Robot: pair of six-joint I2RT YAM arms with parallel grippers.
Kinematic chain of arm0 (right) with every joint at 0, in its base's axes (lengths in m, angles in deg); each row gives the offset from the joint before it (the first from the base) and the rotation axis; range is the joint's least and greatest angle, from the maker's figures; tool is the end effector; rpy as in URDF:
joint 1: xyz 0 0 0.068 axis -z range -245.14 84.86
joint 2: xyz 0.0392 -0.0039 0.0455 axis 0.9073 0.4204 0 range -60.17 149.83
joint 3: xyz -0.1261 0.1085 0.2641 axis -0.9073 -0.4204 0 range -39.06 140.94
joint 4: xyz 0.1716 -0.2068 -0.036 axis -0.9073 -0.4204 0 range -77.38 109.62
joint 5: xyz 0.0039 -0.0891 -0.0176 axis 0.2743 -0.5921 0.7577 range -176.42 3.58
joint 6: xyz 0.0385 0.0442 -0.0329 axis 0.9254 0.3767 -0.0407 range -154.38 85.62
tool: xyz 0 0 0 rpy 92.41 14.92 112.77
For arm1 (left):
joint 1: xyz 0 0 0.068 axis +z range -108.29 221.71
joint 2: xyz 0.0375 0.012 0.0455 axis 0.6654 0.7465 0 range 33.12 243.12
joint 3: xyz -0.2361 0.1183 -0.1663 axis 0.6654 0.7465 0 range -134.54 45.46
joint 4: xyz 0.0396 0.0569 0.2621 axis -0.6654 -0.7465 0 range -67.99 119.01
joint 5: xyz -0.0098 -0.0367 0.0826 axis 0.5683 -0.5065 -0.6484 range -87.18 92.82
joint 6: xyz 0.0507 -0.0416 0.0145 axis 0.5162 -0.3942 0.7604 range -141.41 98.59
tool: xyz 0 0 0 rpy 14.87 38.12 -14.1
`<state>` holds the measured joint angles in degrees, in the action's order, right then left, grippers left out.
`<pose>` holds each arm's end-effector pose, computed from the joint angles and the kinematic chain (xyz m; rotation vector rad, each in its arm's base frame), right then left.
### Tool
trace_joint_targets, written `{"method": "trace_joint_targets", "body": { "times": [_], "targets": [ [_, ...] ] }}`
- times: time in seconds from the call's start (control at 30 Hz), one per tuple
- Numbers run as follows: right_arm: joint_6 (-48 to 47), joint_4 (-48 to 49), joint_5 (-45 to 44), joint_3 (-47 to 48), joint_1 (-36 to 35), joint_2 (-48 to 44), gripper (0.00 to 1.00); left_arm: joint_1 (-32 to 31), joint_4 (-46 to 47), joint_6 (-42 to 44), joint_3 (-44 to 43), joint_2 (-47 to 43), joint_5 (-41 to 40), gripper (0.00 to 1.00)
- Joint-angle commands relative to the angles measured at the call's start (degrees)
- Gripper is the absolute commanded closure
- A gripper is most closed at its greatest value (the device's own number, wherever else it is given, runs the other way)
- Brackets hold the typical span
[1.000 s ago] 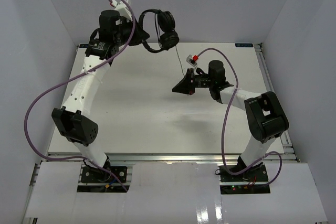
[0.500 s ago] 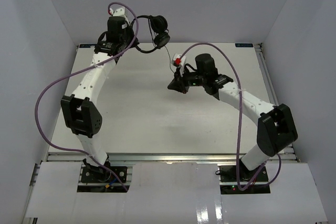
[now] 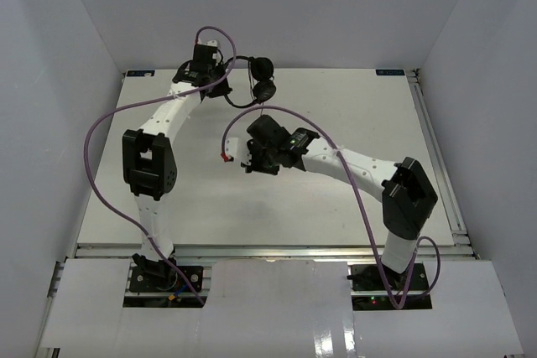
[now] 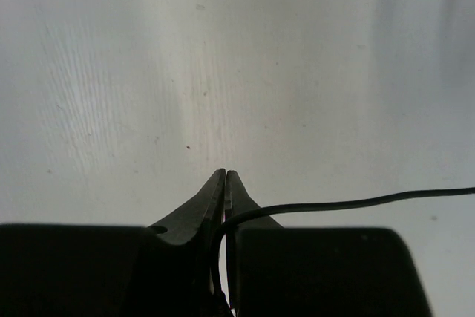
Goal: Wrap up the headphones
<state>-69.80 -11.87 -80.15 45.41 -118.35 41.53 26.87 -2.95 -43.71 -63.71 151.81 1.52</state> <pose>0.2512 0.3457 0.2976 -1.7352 1.7055 0.2735 0.5063 -0.1328 0.3131 -0.1622 2.3082 -0.3073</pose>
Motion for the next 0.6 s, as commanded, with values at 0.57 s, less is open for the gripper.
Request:
{"method": "trace_joint_targets", "body": {
  "times": [0.57],
  "targets": [
    [-33.3, 11.0, -41.6, -1.7, 1.5, -7.8, 0.92, -10.9, -2.0, 16.8, 15.6, -1.0, 9.6, 1.00]
  ]
}}
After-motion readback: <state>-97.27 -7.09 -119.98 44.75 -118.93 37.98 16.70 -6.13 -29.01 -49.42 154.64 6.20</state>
